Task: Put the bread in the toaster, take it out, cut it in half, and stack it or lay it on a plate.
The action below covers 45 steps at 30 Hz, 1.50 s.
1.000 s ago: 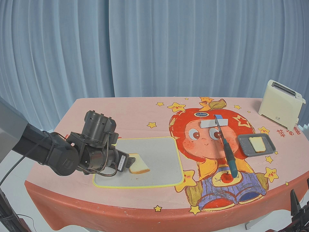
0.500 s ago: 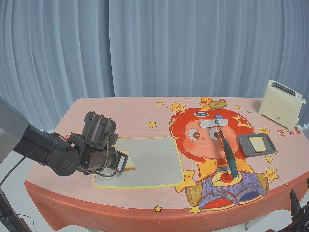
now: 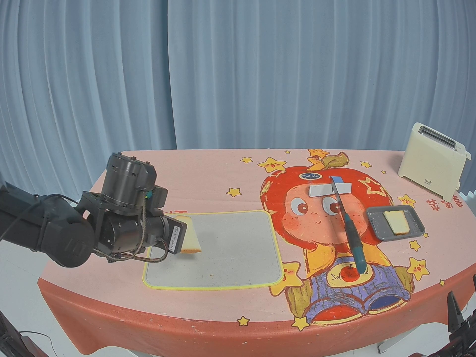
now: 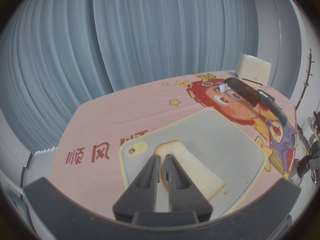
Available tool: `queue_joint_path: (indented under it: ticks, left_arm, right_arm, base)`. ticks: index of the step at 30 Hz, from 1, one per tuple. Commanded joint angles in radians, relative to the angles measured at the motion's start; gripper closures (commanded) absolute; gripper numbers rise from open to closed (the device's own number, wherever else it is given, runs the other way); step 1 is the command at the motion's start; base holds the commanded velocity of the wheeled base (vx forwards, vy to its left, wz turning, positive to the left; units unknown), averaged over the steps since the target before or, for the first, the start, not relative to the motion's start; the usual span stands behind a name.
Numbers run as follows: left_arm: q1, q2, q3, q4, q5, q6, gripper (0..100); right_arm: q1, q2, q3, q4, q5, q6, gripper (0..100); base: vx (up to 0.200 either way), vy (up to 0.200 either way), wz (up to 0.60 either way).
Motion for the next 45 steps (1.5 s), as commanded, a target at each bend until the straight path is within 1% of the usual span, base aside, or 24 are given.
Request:
queue_joint_path:
  ticks: [1,7,13,15,18,32,45]
  left_arm:
    - [0.011,-0.092,0.003,0.001,-0.002,-0.001,100]
    - [0.020,-0.165,0.016,0.001,-0.019,-0.003,100]
    - [0.022,-0.197,0.029,-0.004,-0.025,-0.004,100]
    - [0.022,-0.200,0.029,-0.004,-0.025,-0.006,100]
    - [0.020,-0.211,0.029,-0.002,-0.024,-0.018,100]
    - [0.020,-0.212,0.035,-0.002,-0.024,-0.018,100]
    - [0.020,-0.214,0.036,-0.001,-0.024,-0.018,100]
  right_arm:
    - [0.000,-0.016,0.018,0.000,0.000,0.000,0]
    - [0.000,-0.016,0.018,0.000,0.000,0.000,0]
    - [0.000,-0.016,0.018,0.000,0.000,0.000,0]
    - [0.000,-0.016,0.018,0.000,0.000,0.000,0]
    - [0.000,-0.016,0.018,0.000,0.000,0.000,0]
    - [0.000,-0.016,0.018,0.000,0.000,0.000,0]
    - [0.000,-0.016,0.018,0.000,0.000,0.000,0]
  base:
    - [0.000,0.000,0.00]
    - [0.000,0.000,0.00]
    - [0.000,0.000,0.00]
    - [0.000,0.000,0.00]
    - [0.000,0.000,0.00]
    - [0.000,0.000,0.00]
    - [0.000,-0.200,0.00]
